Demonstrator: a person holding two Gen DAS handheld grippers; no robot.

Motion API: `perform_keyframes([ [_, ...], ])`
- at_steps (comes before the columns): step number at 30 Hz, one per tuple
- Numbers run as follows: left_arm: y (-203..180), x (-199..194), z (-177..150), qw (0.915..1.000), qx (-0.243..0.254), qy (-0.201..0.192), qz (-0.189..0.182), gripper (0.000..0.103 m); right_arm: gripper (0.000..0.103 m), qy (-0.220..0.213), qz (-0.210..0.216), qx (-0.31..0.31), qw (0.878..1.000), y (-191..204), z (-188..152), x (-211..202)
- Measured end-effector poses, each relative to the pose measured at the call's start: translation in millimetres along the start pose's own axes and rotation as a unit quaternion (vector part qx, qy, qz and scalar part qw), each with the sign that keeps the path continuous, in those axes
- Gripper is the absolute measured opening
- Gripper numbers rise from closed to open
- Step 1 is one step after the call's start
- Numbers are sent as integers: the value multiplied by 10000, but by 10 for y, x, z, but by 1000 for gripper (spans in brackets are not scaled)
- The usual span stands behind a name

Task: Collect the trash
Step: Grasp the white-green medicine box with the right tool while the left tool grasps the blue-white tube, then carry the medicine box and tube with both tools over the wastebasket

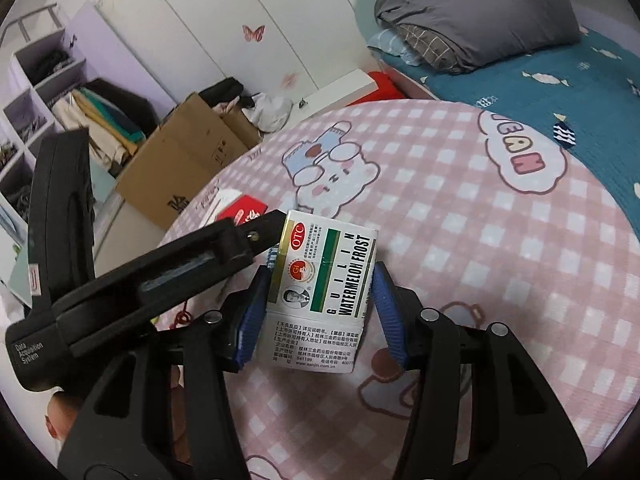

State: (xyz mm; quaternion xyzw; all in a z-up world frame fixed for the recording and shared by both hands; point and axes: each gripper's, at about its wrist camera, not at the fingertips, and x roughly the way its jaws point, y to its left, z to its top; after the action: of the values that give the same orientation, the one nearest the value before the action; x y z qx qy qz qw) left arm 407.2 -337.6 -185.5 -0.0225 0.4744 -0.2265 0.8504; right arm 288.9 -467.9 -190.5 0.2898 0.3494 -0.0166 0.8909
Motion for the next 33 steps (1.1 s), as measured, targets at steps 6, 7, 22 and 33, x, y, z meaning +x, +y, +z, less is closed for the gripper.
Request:
perform_keyframes([
  [6, 79, 47, 1, 9999, -153, 41, 8, 22, 51, 94, 100, -177, 9997, 110, -35, 43],
  [7, 96, 55, -2, 9998, -197, 68, 13, 10, 51, 104, 90, -233, 9996, 140, -40, 52],
  [22, 508, -972, -204, 9964, -98, -691, 481, 7, 51, -36, 149, -766, 9969, 779, -188, -212],
  [33, 1353, -2226, -712, 9854, -570, -1307, 934, 7, 51, -166, 667, -1585, 9850, 1993, -631, -658],
])
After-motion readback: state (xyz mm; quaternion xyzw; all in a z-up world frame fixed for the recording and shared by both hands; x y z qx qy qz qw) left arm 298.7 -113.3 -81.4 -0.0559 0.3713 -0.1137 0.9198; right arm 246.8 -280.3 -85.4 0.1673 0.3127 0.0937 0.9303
